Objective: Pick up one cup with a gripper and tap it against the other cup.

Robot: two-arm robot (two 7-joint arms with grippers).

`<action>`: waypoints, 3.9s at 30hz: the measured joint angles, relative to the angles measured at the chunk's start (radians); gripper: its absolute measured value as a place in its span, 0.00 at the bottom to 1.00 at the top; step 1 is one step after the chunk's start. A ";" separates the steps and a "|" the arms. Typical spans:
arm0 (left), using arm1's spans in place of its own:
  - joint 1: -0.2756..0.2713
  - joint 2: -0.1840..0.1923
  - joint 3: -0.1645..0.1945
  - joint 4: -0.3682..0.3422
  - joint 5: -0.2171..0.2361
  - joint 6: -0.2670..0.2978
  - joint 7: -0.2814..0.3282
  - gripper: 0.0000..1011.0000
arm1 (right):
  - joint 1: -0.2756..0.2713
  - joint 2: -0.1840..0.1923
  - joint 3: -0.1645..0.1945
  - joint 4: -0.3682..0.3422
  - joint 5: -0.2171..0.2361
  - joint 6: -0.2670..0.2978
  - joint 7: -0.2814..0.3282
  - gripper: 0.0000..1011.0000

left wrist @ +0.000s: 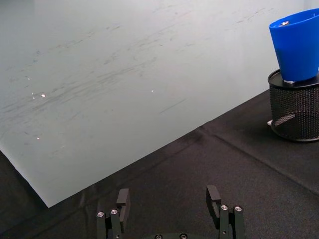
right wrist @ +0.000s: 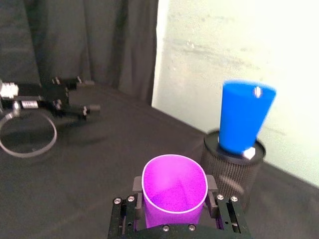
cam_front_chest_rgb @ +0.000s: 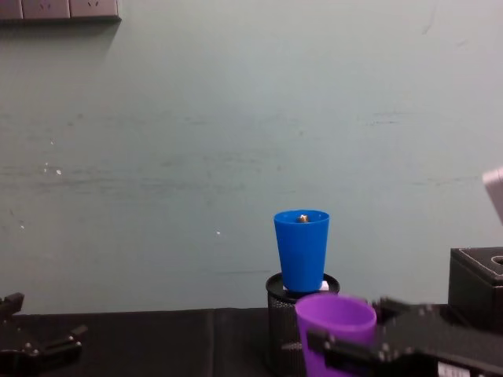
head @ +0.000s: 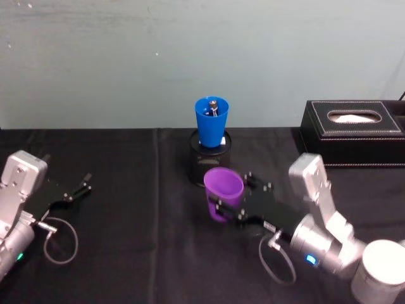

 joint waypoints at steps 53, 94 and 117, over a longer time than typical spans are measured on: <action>0.000 0.000 0.000 0.000 0.000 0.000 0.000 0.99 | 0.057 0.013 0.045 -0.225 0.020 0.289 0.020 0.72; 0.000 0.000 0.000 0.000 0.000 0.000 0.000 0.99 | 0.057 0.013 0.045 -0.225 0.020 0.288 0.020 0.72; 0.000 0.000 0.000 0.000 0.000 0.000 0.000 0.99 | 0.057 0.013 0.045 -0.225 0.020 0.288 0.020 0.72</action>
